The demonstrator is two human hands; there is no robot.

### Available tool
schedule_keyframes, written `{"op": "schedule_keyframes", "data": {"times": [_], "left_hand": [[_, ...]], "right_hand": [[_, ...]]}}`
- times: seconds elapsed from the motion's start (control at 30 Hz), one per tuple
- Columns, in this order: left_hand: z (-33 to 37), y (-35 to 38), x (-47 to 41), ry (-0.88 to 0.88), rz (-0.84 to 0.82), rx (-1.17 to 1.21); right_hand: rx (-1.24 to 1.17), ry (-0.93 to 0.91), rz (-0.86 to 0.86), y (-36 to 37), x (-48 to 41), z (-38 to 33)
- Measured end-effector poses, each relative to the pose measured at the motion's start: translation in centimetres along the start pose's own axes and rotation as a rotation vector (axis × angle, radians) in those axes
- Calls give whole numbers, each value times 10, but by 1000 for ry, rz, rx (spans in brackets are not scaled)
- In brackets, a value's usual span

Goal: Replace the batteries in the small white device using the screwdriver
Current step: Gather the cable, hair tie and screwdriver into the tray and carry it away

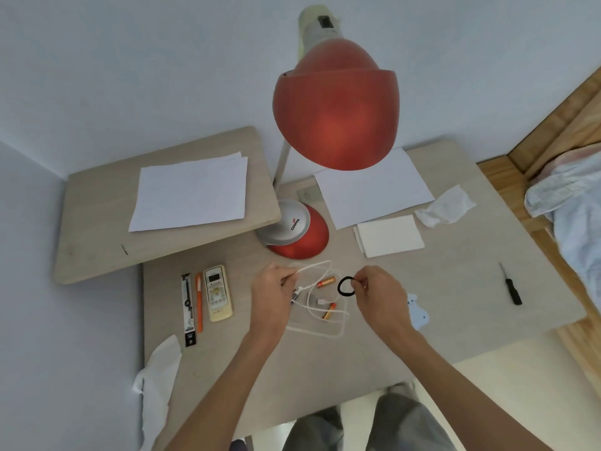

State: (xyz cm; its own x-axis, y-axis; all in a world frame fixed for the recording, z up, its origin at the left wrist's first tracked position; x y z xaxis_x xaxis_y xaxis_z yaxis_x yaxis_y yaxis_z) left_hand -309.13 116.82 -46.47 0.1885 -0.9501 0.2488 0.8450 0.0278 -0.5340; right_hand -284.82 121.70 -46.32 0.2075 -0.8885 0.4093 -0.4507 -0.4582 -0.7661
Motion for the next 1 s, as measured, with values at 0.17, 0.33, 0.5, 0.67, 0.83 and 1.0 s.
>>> {"op": "schedule_keyframes", "data": {"times": [0.17, 0.33, 0.5, 0.67, 0.83, 1.0], "left_hand": [[-19, 32, -16, -43, -103, 16], [-39, 49, -23, -124, -110, 57], [-56, 53, -22, -169, -119, 5], [-50, 59, -17, -129, -119, -191], [-52, 81, -10, -115, -220, -328], [-55, 87, -10, -90, -232, -438]], "right_hand": [[-12, 9, -29, 20, -15, 3], [0, 24, -89, 40, -23, 6], [36, 47, -124, 54, -28, 12], [37, 48, -110, 60, -30, 15], [54, 41, -91, 64, -30, 13], [37, 33, -79, 64, -27, 12]]}}
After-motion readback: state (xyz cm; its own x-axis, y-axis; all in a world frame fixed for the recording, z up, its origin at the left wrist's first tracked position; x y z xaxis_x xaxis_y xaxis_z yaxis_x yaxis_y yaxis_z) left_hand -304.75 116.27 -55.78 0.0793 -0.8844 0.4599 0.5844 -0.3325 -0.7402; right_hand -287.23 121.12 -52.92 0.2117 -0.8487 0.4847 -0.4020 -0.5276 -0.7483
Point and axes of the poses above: each hand's wrist, its own x-axis away from the middle knuckle, its own y-axis out of the palm, z = x × y, the point moved 9 cm from there along -x, towards the middle knuckle, and after that the axes turned 14 degrees about -z, right-handed, at the moved point
